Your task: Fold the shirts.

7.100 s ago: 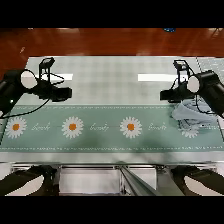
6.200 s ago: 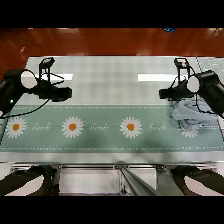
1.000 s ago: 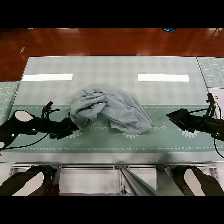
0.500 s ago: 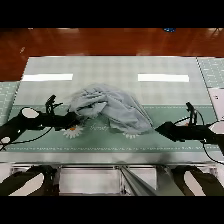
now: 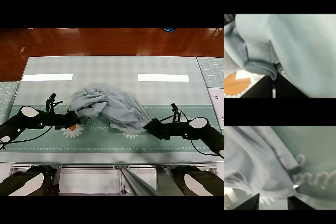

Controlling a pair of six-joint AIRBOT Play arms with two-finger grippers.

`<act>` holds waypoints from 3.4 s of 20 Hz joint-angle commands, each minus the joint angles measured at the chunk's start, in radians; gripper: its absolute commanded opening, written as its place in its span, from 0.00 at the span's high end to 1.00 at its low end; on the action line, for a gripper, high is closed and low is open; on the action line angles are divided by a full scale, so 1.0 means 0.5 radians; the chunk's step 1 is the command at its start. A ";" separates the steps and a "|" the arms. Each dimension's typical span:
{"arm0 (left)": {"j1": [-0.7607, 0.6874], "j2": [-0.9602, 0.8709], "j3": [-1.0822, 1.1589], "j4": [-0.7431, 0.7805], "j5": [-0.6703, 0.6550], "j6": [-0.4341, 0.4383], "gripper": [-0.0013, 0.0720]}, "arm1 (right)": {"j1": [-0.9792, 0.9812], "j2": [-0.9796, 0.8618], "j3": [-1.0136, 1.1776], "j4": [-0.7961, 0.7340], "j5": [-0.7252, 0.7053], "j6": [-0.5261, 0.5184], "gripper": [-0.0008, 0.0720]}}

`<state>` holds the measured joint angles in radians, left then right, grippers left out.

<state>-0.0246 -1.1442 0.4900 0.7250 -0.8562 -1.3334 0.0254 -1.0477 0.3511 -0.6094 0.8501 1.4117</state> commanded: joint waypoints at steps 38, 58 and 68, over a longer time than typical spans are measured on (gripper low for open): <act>0.664 1.276 1.136 0.511 -1.004 -0.146 0.96 | -0.425 0.970 1.943 -1.326 1.166 0.142 0.96; 0.635 -0.512 1.328 0.350 -0.452 0.026 0.29 | -0.696 -0.854 2.227 -0.859 0.753 0.161 0.43; 1.035 -0.353 0.375 -0.021 -0.699 0.237 0.29 | -1.431 -0.153 0.797 -0.742 0.593 -0.148 0.43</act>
<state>0.4732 -1.3293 0.8059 0.8268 -1.2209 -1.2732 -0.6170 -1.1900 0.9379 -1.0664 1.1915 1.4132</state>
